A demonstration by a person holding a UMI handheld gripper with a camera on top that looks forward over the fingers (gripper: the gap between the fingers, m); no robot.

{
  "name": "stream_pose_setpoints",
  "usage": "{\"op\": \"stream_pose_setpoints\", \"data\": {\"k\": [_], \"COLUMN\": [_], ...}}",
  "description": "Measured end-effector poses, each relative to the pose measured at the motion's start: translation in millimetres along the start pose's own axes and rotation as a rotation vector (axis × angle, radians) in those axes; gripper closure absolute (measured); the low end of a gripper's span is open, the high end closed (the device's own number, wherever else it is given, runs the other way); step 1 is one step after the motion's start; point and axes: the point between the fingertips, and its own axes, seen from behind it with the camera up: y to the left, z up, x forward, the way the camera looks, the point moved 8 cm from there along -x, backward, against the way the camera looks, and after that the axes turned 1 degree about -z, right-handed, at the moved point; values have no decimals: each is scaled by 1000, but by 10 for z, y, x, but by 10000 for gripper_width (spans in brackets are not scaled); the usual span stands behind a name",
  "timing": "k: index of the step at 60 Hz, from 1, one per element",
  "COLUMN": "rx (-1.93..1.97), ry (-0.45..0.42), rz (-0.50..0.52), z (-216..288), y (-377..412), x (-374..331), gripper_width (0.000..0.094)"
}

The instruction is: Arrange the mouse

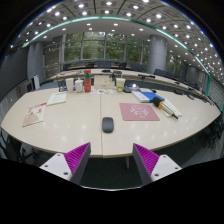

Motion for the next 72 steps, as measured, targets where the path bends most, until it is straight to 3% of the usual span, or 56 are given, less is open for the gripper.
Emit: {"op": "stream_pose_setpoints", "data": {"k": [8, 28, 38, 46, 65, 72], "rx": [-53, -17, -7, -21, -80, -39], "ry": [-35, 10, 46, 40, 73, 5], "rz": [41, 97, 115, 120, 155, 177], "z": [80, 277, 251, 283, 355, 786], "y": [182, 259, 271, 278, 277, 182], "x": [694, 2287, 2657, 2758, 2775, 2579], "gripper_width": [79, 105, 235, 467, 602, 601]}}
